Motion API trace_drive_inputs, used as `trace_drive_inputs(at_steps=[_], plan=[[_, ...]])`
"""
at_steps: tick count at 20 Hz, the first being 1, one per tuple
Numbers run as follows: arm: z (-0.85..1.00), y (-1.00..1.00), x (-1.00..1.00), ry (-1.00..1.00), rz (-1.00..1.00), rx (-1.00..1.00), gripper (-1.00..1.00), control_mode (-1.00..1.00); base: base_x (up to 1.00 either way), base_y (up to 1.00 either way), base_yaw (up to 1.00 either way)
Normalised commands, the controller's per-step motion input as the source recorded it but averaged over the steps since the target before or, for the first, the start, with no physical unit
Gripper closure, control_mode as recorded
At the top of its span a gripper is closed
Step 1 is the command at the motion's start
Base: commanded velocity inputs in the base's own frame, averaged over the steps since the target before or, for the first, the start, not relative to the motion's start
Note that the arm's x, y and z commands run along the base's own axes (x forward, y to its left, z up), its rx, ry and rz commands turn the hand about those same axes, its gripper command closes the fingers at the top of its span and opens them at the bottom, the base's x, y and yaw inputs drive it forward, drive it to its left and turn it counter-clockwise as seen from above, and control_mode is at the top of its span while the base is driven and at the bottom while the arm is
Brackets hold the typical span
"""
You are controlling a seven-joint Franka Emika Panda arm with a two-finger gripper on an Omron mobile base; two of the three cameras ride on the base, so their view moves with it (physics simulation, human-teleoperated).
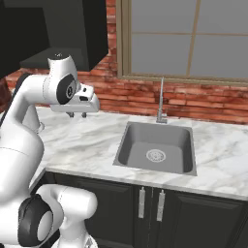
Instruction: Pick up the bowls on the counter and stack them on top of one another in the open cabinet. Place the smaller bowl on top of the larger bowl.
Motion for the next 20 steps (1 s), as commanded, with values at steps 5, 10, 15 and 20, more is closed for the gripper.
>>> trace_drive_inputs(at_steps=[5, 10, 15, 20], plan=[[0.00, 0.00, 0.00, 0.00, 0.00, 0.00, -1.00, 1.00, -0.04, 0.00, 0.03], [0.00, 0.00, 0.00, 0.00, 0.00, 0.00, -1.00, 1.00, -0.35, -0.10, 0.14], [0.00, 0.00, 0.00, 0.00, 0.00, 0.00, -1.00, 1.00, -0.50, -0.20, 0.21], [0.00, 0.00, 0.00, 0.00, 0.00, 0.00, -1.00, 1.00, -0.51, -0.41, 0.22]])
